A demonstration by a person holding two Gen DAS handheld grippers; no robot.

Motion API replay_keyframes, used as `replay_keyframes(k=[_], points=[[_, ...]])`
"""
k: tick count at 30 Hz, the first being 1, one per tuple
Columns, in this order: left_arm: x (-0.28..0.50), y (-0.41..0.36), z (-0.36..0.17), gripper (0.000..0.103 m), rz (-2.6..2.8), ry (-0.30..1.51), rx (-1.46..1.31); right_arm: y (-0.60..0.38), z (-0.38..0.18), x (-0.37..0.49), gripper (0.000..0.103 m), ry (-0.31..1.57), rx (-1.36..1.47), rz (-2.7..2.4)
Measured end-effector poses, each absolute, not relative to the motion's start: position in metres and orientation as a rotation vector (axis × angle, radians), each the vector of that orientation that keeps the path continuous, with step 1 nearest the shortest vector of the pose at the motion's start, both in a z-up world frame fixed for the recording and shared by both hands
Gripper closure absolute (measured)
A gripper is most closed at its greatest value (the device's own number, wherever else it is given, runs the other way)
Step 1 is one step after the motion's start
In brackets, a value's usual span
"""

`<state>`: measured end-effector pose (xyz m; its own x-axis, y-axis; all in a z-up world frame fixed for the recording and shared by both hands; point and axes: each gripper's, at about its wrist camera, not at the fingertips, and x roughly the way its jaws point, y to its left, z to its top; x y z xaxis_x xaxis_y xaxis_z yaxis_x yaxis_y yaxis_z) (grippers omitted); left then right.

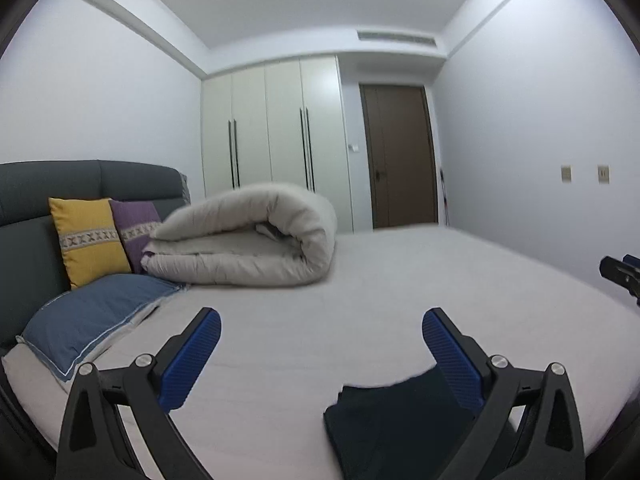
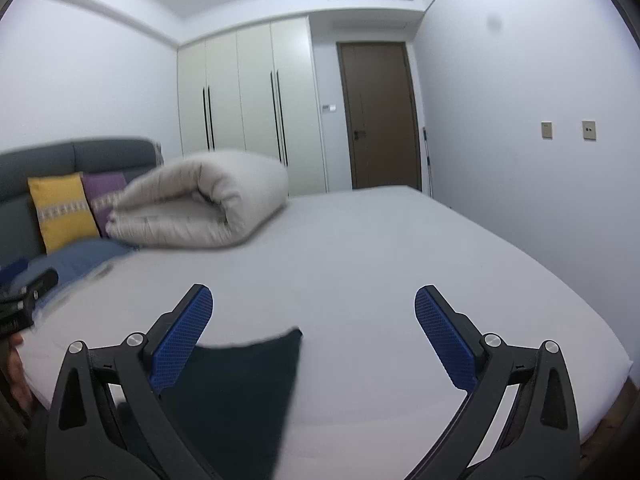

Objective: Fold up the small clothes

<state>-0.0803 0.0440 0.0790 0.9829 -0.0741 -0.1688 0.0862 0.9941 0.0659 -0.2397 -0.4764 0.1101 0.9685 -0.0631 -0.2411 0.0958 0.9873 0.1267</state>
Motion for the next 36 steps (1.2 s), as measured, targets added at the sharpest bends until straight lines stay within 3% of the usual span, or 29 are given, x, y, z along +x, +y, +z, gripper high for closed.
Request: replay_keyframes(k=[6, 13, 22, 36], points=[[-0.077, 0.039, 0.085, 0.000, -0.057, 0.292, 0.061, -0.475, 0.145, -0.247, 0.000, 0.216, 0.174, -0.052], [-0.062, 0.039, 0.062, 0.000, -0.012, 0.434, 0.081, -0.454, 0.145, -0.242, 0.000, 0.286, 0.134, -0.068], [-0.045, 0.033, 0.013, 0.000, -0.032, 0.641, 0.112, -0.440, 0.078, -0.192, 0.000, 0.673, 0.239, -0.045], [-0.033, 0.036, -0.033, 0.000, -0.010, 0.807, 0.105, -0.413, -0.005, -0.172, 0.000, 0.869, 0.125, -0.104]])
